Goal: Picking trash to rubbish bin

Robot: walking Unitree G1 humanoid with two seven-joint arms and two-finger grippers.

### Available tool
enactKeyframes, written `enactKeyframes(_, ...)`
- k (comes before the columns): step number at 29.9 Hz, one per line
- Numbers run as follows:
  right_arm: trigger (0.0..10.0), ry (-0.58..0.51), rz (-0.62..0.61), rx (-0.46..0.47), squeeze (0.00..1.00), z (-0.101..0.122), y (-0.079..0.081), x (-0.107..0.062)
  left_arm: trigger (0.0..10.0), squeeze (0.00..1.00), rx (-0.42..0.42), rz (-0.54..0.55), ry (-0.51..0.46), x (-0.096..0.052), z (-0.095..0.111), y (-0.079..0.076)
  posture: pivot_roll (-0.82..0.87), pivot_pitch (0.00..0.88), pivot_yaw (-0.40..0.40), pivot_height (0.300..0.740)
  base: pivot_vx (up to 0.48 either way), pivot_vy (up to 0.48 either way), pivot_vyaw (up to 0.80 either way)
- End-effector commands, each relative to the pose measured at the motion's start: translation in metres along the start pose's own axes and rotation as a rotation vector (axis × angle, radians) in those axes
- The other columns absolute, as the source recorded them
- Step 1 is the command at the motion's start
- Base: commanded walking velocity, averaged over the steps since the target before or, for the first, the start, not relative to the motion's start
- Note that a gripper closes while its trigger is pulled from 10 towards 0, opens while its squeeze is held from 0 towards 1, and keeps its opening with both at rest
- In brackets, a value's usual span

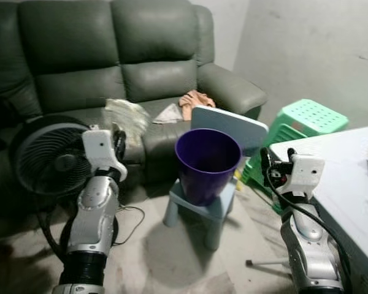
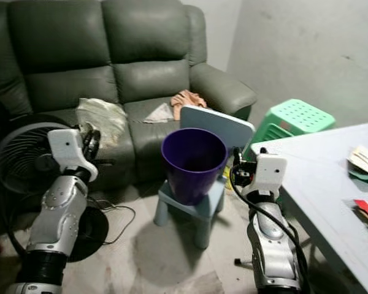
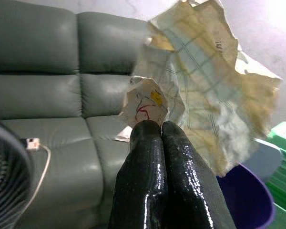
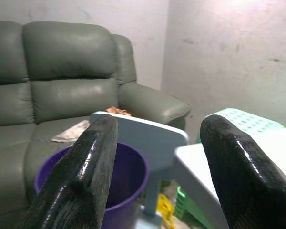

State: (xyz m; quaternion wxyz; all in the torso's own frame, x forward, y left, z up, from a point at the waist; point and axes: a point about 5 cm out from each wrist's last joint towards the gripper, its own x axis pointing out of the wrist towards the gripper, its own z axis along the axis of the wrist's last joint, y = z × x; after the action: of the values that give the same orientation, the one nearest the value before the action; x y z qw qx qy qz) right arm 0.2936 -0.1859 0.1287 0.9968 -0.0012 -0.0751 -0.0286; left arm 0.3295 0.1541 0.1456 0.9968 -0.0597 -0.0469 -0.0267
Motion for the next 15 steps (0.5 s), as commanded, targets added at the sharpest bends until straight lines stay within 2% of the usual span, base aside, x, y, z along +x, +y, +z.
enactKeyframes(1, 10.0, 0.003, -0.001, -0.001, 0.0, 0.0002, -0.0028, -0.0002, 10.0, 0.0, -0.005, -0.003, -0.001, 0.0029, 0.0037, -0.0005, 0.02, 0.0, -0.047, 0.74, 0.0, 0.0, 0.0)
enactKeyframes(7, 10.0, 0.002, 0.008, 0.006, 0.0, 0.0003, -0.0013, 0.0005, 10.0, 0.0, -0.004, 0.0, -0.007, 0.0031, 0.0053, 0.0006, 0.02, 0.0, -0.05, 0.74, 0.0, 0.0, 0.0)
enactKeyframes(15, 10.0, 0.002, 0.026, 0.019, 0.0, 0.0001, 0.0016, 0.0015, 10.0, 0.0, -0.009, -0.001, -0.021, 0.0039, 0.0082, 0.0006, 0.02, 0.0, -0.05, 0.74, 0.325, 0.0, 0.0)
